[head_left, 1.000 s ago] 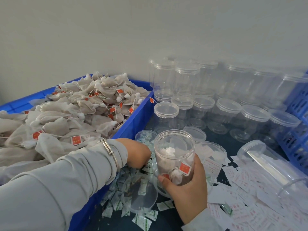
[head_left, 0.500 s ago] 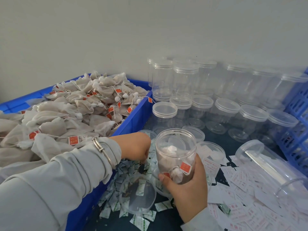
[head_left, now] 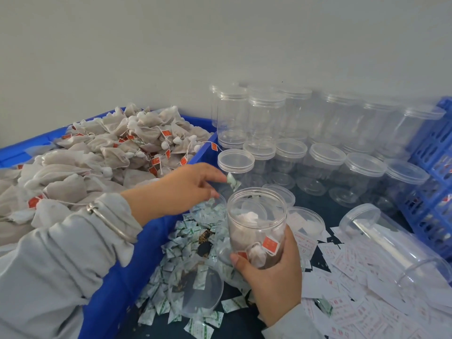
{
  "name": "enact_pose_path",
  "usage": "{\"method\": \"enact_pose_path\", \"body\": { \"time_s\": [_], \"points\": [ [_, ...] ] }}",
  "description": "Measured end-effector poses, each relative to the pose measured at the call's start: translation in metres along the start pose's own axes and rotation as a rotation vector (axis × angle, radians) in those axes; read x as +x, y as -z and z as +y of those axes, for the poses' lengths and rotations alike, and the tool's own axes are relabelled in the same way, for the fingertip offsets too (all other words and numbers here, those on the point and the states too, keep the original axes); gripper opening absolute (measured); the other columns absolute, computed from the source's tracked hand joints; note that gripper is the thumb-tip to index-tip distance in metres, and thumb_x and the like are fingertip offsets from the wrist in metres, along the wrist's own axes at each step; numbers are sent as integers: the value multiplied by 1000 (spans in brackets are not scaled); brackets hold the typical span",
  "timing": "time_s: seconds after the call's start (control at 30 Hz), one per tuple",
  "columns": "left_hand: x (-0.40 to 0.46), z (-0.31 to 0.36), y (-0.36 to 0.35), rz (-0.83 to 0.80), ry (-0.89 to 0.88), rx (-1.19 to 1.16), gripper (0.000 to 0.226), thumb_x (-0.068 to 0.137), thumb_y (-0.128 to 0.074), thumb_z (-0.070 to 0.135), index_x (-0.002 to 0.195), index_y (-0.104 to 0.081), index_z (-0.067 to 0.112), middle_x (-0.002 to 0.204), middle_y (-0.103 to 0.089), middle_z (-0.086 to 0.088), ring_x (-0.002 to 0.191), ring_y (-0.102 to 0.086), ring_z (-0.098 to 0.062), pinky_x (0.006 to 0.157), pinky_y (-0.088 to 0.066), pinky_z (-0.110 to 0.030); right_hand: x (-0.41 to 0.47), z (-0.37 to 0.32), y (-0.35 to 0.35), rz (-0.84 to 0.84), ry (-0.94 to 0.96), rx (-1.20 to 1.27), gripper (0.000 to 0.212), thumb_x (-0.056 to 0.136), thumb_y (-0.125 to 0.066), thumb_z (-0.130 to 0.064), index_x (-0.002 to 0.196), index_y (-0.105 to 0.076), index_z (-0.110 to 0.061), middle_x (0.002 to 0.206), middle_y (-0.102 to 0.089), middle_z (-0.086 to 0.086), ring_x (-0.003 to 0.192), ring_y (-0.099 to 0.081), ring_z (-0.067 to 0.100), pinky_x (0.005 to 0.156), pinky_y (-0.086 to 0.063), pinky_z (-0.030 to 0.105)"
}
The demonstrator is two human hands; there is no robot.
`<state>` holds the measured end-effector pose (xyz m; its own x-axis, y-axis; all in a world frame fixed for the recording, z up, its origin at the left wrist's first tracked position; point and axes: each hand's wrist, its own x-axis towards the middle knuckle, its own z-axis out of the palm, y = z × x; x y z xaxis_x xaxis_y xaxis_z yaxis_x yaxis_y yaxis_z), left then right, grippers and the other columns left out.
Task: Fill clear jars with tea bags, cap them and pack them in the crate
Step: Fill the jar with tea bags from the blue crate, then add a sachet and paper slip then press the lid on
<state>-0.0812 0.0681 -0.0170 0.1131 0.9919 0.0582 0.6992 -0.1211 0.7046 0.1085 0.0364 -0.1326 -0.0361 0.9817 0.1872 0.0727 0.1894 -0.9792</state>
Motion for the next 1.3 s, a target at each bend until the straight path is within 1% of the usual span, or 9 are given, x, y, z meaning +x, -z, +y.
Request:
{"method": "enact_pose_path", "body": {
  "time_s": [0.2, 0.43, 0.57, 0.7, 0.8, 0.93, 1.03, 1.13, 1.3],
  "points": [
    [-15, 17, 8, 56, -133, -627, 53, 87, -52, -13, 88, -77, 34, 102, -70, 15, 84, -65, 0, 77, -52, -16, -1, 1, -2, 17, 17, -38, 107, 38, -83, -45, 135, -41, -33, 124, -54, -8, 117, -51, 13, 101, -43, 43],
    [-15, 15, -3, -131, -197, -432, 60, 87, -54, -12, 95, -73, 44, 117, -62, 23, 108, -60, -2, 92, -46, -18, -1, 1, -4, 40, 40, -76, 100, 34, -79, -54, 124, -36, -56, 124, -52, -17, 116, -50, 8, 99, -44, 38],
    [-15, 15, -6, -172, -184, -383, 60, 89, -55, -8, 100, -69, 49, 122, -58, 27, 118, -53, 2, 100, -43, -23, -1, 4, -4, 34, 54, -84, 102, 35, -81, -53, 128, -39, -48, 119, -57, -16, 112, -54, 11, 95, -47, 44],
    [-14, 14, -10, -197, -145, -314, 52, 85, -69, 12, 113, -54, 53, 127, -49, 36, 121, -47, 7, 107, -38, -24, -1, 6, -2, 31, 33, -57, 104, 34, -81, -50, 130, -41, -43, 120, -57, -12, 110, -57, 6, 91, -49, 32],
    [-16, 13, -18, -351, -104, -303, 85, 60, -83, 50, 128, -32, 59, 138, -38, 34, 127, -37, 13, 108, -35, -17, -3, 2, -1, 26, 29, -13, 110, 35, -83, -52, 134, -39, -41, 124, -57, -11, 113, -56, 6, 93, -51, 36],
    [-14, 16, -36, -344, -51, -335, 118, 53, -82, 50, 141, -3, 56, 143, -37, 25, 129, -37, 10, 109, -37, -25, -4, -3, 0, 38, 97, 91, 95, 39, -83, -45, 126, -44, -43, 114, -63, -17, 106, -62, 3, 83, -56, 27],
    [-11, 21, -42, -317, -63, -327, 101, 57, -82, 43, 137, -22, 50, 130, -49, 27, 119, -43, 16, 98, -43, -14, -1, -4, 2, 4, 170, 83, 88, 47, -82, -38, 125, -40, -46, 115, -63, -18, 107, -61, 2, 82, -51, 15],
    [-11, 22, -42, -229, -46, -271, 89, 51, -88, 50, 123, -37, 52, 120, -55, 26, 111, -51, 14, 95, -46, -16, 6, -11, 7, -127, 228, 95, 81, 64, -78, -40, 134, -39, -26, 119, -62, -14, 109, -61, 4, 85, -50, 16],
    [-9, 19, -36, -94, -7, -220, 83, 35, -77, 68, 109, -42, 58, 109, -59, 24, 97, -57, 14, 84, -46, -14, 28, -9, 36, -195, 194, -259, 56, 90, -35, -63, 135, -43, -30, 129, -52, -19, 119, -49, 1, 101, -41, 29]
  ]
}}
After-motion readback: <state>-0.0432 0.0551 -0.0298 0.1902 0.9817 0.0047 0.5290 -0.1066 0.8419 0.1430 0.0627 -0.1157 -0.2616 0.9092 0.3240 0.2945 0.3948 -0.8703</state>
